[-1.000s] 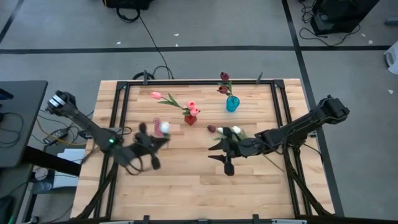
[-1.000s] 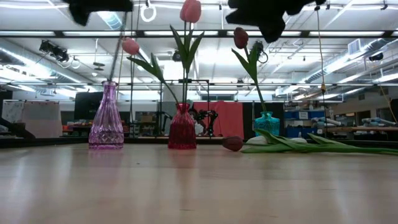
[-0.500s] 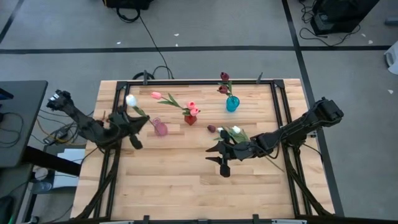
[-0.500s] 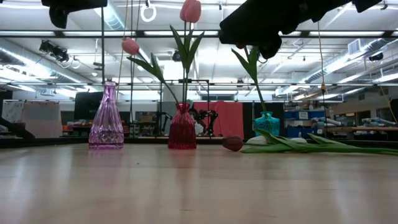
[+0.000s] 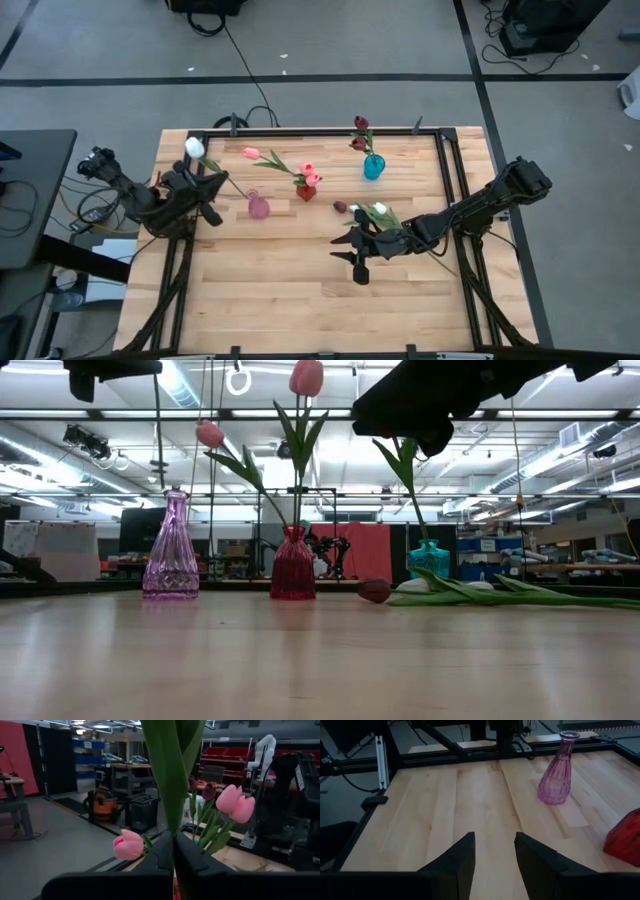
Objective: Sort flowers into vase by color
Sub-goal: Put the bottom white tulip into the pink vase, then put the red tulip into the blue vase
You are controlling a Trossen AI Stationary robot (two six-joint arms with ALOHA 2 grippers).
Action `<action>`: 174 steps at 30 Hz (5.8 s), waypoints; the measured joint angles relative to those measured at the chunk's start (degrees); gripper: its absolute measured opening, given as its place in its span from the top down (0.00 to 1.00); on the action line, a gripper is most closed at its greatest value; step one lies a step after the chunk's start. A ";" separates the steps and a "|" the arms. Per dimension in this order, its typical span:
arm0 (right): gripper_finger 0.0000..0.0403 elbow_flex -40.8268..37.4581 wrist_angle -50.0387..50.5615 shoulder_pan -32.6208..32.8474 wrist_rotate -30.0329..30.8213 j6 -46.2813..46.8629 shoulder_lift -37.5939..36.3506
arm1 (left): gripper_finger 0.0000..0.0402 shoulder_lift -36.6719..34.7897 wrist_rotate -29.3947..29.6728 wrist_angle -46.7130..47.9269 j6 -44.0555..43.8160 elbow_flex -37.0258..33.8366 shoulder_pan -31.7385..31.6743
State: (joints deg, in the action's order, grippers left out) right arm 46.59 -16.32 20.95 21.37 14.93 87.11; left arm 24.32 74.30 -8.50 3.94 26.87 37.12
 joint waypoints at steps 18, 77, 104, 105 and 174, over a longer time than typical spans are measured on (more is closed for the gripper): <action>0.63 0.00 -2.88 -0.11 1.28 -2.55 0.00 | 0.99 0.39 -3.42 -3.09 -1.24 0.00 -5.64; 0.63 0.00 2.33 -3.52 -4.74 1.85 -0.22 | 0.46 7.18 -20.43 42.32 -34.73 8.94 -12.11; 0.63 0.00 6.13 -3.65 -4.59 1.84 -0.22 | 0.39 7.92 -37.72 70.94 -43.53 24.09 -12.11; 0.63 0.00 6.22 -3.72 -4.67 1.81 -0.22 | 0.39 7.96 -39.48 72.87 -45.06 24.24 -12.11; 0.70 0.04 38.10 -15.62 -2.58 -5.71 6.44 | 0.49 42.86 -50.81 41.02 -68.90 24.20 18.93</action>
State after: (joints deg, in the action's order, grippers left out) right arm 46.63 21.77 5.33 18.79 9.21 93.55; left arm 67.18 23.49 32.52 -64.96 51.07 56.05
